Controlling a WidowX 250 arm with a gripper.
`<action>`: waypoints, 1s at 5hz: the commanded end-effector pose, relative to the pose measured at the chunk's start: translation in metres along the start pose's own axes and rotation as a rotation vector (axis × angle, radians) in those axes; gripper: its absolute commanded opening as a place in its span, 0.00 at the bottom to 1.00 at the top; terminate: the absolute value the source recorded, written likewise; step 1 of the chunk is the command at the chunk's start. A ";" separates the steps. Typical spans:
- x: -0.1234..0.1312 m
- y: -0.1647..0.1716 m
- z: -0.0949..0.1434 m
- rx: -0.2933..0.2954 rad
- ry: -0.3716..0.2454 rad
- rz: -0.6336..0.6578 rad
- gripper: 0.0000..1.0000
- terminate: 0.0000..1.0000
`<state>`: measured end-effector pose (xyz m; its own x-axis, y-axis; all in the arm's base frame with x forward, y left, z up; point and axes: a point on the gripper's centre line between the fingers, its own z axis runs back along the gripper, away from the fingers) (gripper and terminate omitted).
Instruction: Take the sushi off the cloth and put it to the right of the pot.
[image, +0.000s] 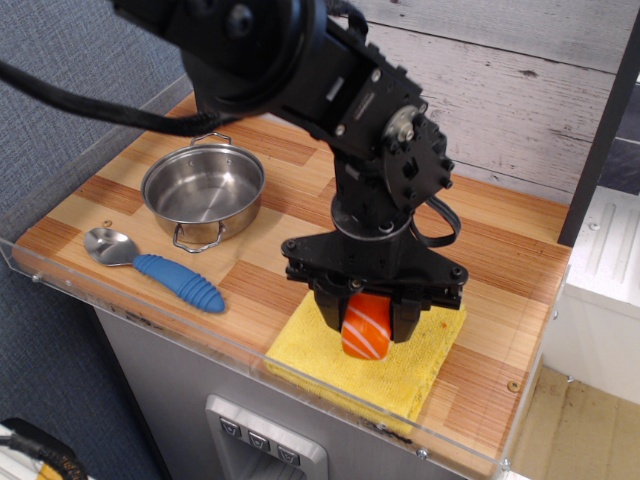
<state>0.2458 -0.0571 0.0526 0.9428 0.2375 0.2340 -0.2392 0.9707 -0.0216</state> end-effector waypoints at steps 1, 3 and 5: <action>0.016 -0.002 0.041 0.021 -0.084 0.021 0.00 0.00; 0.041 0.007 0.056 0.024 -0.075 0.070 0.00 0.00; 0.061 0.047 0.051 0.107 -0.078 0.137 0.00 0.00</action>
<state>0.2809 0.0068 0.1043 0.8855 0.3752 0.2742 -0.4044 0.9128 0.0568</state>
